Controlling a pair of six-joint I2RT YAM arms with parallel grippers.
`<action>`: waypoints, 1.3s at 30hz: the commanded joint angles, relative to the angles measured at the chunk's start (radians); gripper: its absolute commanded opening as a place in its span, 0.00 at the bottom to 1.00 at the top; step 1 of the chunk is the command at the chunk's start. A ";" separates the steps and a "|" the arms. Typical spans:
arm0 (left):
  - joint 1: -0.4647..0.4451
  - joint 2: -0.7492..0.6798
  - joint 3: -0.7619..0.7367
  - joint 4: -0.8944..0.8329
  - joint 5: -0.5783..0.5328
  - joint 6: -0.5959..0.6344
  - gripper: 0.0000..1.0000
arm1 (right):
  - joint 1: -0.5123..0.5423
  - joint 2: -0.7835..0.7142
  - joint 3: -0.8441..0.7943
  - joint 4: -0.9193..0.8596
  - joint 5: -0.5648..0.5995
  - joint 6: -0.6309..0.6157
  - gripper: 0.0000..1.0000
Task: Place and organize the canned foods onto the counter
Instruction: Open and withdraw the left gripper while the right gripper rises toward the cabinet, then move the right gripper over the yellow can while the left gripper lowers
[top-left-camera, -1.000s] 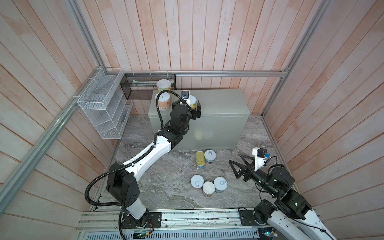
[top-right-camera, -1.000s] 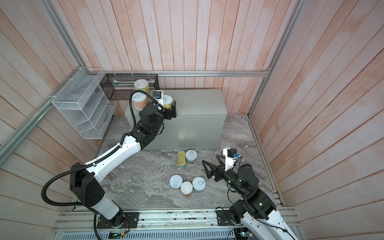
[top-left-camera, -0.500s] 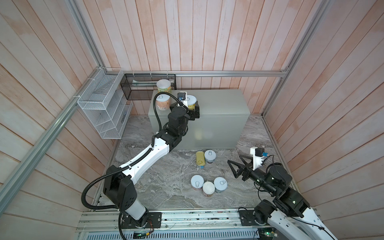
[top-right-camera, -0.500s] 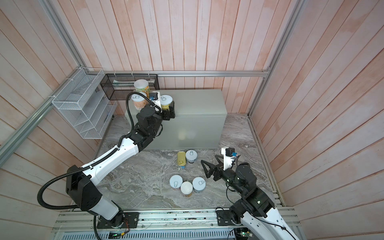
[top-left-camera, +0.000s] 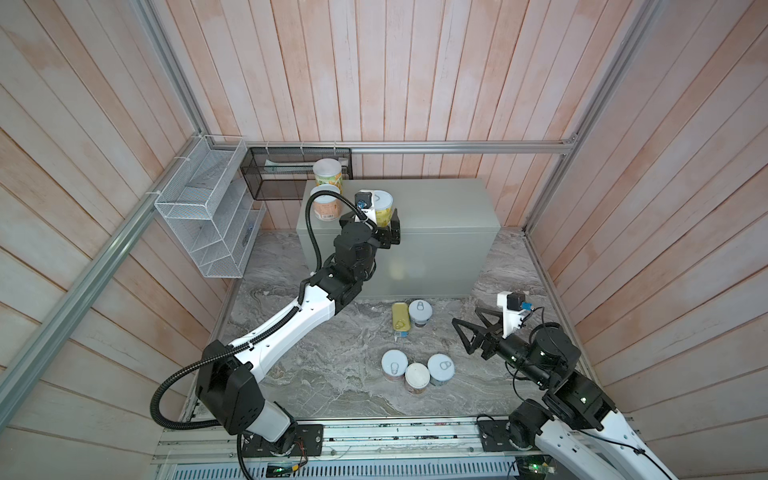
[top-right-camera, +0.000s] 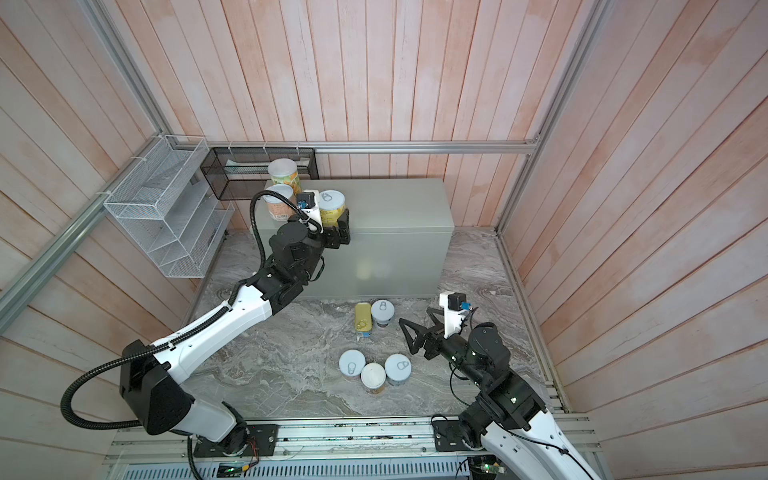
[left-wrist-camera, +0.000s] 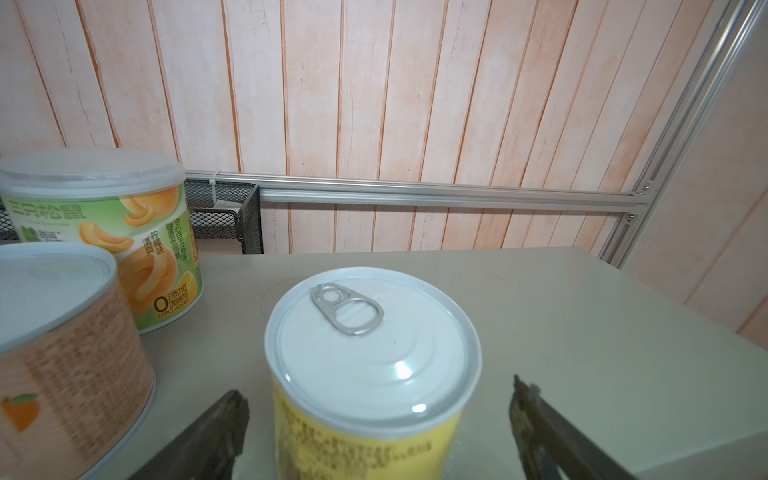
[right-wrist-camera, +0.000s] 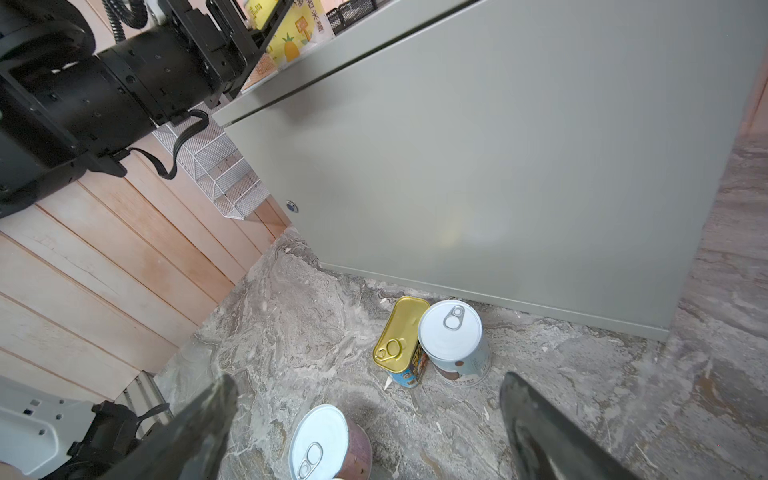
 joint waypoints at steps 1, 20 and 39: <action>-0.010 -0.059 -0.035 0.038 -0.043 0.030 1.00 | -0.004 0.038 0.016 0.082 -0.031 0.000 0.98; -0.038 -0.538 -0.491 -0.132 -0.148 -0.070 1.00 | -0.003 0.622 0.498 0.235 -0.074 -0.205 0.88; -0.039 -0.710 -0.682 -0.275 -0.015 -0.178 1.00 | 0.016 1.063 0.902 0.239 -0.100 -0.274 0.67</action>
